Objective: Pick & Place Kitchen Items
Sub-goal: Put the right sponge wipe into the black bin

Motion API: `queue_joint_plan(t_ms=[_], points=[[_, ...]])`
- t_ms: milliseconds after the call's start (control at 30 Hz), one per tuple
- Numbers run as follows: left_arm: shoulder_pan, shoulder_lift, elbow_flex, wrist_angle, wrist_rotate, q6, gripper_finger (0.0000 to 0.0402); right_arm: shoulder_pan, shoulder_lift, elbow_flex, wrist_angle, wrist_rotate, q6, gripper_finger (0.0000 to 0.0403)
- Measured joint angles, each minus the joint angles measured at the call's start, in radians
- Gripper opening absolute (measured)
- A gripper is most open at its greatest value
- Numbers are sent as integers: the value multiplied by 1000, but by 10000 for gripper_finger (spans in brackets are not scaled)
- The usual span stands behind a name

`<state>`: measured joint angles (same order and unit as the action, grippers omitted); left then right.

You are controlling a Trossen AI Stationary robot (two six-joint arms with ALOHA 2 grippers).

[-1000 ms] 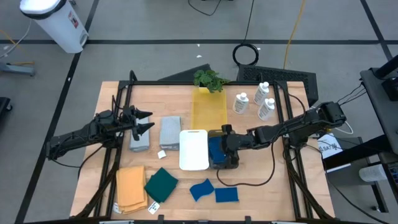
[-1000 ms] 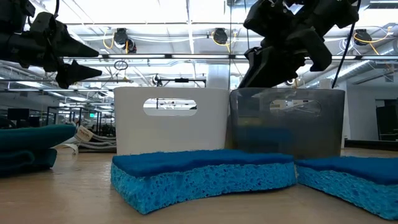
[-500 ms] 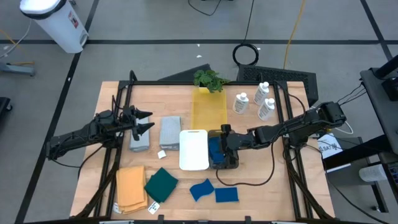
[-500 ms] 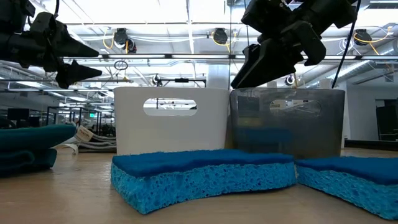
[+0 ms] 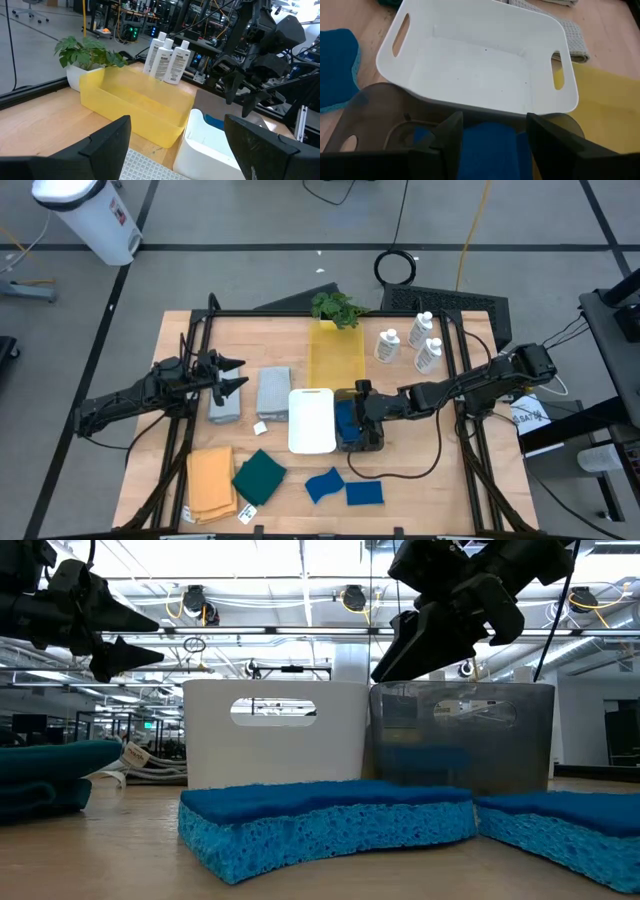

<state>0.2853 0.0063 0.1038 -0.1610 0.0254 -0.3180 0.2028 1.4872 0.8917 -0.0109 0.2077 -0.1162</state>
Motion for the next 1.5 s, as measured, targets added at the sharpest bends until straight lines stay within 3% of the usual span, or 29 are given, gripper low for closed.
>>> queue_joint_plan(t_ms=[467, 800, 1033, 1233, 1367, 1500], points=[[0, 0, 0, 0, 0, 0, 324, 0, 0, 0, 8, -1, 0, 181], [0, 0, 0, 0, 0, 0, 324, 17, 0, 0, 185, -13, 0, 178], [0, 0, 0, 0, 0, 0, 324, 55, 0, 0, 316, -187, 100, 188], [0, 0, 0, 0, 0, 0, 324, 125, 0, 0, 462, -369, 149, 223], [0, 0, 0, 0, 0, 0, 324, 221, 0, 0, 504, -324, 96, 256], [0, 0, 0, 0, 0, 0, 324, 351, 0, 2, 507, -113, 71, 284]])
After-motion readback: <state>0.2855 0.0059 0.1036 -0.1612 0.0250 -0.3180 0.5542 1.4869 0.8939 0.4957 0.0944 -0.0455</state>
